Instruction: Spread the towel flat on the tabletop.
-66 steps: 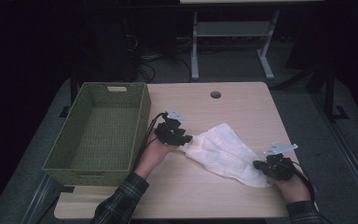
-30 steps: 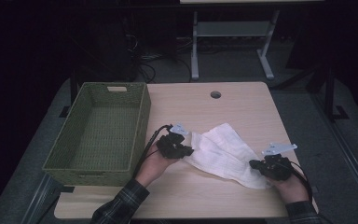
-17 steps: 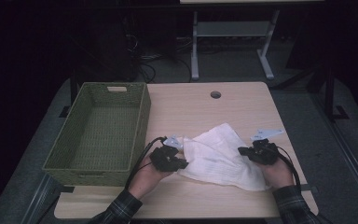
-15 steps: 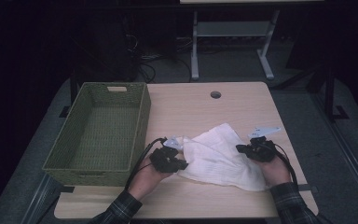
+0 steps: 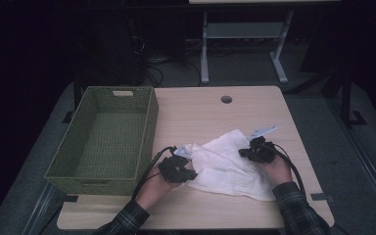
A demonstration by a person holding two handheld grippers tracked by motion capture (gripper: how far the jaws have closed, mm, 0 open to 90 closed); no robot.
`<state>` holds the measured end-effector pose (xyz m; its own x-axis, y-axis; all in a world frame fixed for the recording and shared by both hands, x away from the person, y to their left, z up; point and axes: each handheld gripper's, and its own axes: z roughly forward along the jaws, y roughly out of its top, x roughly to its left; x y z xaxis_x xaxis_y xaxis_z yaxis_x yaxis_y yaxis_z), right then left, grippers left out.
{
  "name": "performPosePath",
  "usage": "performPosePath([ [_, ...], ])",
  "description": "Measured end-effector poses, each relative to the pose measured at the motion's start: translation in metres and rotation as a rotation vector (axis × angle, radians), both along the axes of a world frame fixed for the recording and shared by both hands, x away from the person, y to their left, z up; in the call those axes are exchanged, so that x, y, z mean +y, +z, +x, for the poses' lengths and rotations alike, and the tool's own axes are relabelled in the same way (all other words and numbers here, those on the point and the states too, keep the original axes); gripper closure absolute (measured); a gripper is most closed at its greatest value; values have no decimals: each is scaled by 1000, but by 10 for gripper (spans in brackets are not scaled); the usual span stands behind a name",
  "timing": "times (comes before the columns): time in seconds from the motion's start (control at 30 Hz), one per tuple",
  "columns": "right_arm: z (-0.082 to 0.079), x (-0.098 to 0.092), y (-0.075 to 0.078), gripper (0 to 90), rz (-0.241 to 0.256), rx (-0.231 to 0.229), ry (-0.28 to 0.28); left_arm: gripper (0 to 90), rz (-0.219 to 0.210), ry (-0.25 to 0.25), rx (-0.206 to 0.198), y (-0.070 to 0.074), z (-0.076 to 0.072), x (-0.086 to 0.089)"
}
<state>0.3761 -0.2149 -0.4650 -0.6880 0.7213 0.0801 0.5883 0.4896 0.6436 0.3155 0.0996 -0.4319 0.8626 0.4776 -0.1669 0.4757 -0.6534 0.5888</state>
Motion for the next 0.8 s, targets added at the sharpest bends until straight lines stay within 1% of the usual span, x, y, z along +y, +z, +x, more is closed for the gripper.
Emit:
performPosePath([
  [0.07,0,-4,1,899,-15,-6,-15,856,-1,5,2,-2,0,-1],
  [0.1,0,-6,1,899,-15,-3,-22,856,2,6,2,-2,0,-1],
  [0.2,1,-18,1,899,-30,-12,-46,856,8,6,4,-3,0,-2],
  [0.3,2,-29,1,899,-30,-9,-71,856,15,1,3,-4,1,-2],
  [0.33,2,-33,1,899,-29,-2,-85,856,3,15,8,-5,0,-3],
  [0.4,2,-42,1,899,-26,1,-108,857,7,16,11,-6,0,-2],
  [0.43,2,-45,1,900,-26,-3,-112,858,21,4,11,-6,1,-1],
  [0.47,2,-50,1,899,-29,-2,-124,858,24,3,13,-5,1,-1],
  [0.53,2,-58,1,900,-42,-11,-141,858,30,9,16,-6,0,0],
  [0.57,1,-61,1,899,-44,-11,-152,858,24,18,19,-6,0,0],
  [0.6,0,-65,0,900,-41,-16,-165,858,31,16,20,-6,0,0],
  [0.63,-1,-69,0,900,-36,-10,-176,858,43,11,23,-6,0,1],
  [0.7,-2,-75,0,900,-19,-4,-189,857,44,16,33,-8,0,2],
  [0.73,-2,-78,-1,899,-20,-11,-188,855,44,17,35,-8,0,2],
  [0.77,-3,-78,0,899,-18,-7,-194,845,36,26,29,-8,-1,1],
  [0.8,-3,-79,0,899,-21,-16,-190,805,48,23,10,-6,-1,1],
])
